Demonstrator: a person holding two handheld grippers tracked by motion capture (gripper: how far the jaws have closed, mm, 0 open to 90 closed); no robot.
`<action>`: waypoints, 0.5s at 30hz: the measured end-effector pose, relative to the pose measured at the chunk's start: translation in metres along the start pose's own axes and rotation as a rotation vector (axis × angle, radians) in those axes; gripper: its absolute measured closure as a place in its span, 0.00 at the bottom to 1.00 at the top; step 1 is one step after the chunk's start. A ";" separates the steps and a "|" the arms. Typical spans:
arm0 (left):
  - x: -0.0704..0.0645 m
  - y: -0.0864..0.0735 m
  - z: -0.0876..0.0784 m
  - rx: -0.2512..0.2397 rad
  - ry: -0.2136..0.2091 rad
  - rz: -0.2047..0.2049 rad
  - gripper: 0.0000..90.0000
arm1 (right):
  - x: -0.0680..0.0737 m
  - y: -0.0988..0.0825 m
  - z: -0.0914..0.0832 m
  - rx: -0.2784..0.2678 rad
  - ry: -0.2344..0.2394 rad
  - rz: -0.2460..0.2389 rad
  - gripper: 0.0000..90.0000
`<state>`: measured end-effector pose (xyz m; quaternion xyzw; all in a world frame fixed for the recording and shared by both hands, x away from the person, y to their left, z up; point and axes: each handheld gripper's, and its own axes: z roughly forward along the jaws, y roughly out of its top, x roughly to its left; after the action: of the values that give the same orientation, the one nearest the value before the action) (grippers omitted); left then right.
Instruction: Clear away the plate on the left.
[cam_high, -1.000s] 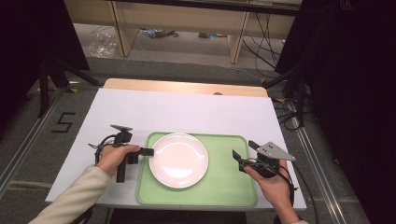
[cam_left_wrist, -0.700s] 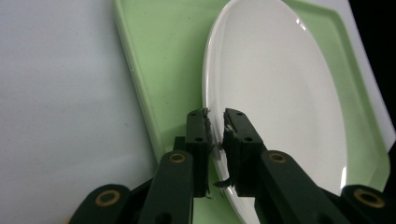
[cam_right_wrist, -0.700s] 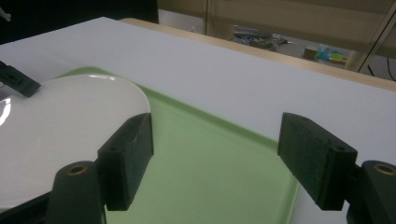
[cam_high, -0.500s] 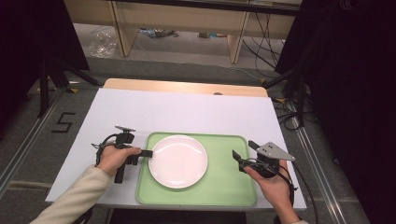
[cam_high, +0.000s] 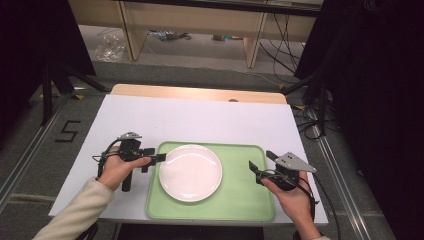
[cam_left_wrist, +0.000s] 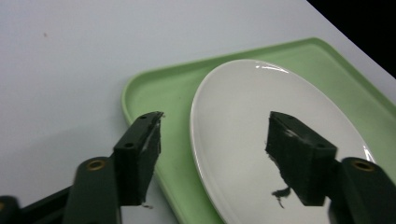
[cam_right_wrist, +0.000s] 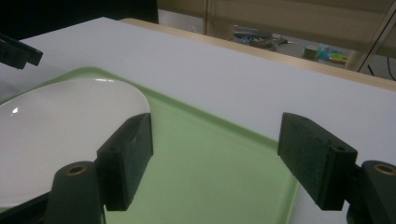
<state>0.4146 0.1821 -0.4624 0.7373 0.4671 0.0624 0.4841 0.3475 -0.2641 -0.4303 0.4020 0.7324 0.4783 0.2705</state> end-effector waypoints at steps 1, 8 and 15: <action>-0.001 0.000 -0.001 -0.006 0.002 0.018 0.34 | 0.000 0.000 0.000 0.004 -0.002 -0.001 0.31; -0.007 0.004 -0.007 -0.044 0.017 0.107 0.23 | -0.001 0.000 0.000 -0.001 -0.003 -0.014 0.30; -0.005 0.004 -0.013 -0.066 -0.031 0.080 0.26 | -0.001 0.000 0.000 0.001 0.001 -0.007 0.30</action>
<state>0.4076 0.1863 -0.4509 0.7398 0.4275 0.0855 0.5125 0.3481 -0.2647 -0.4307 0.3993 0.7340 0.4774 0.2717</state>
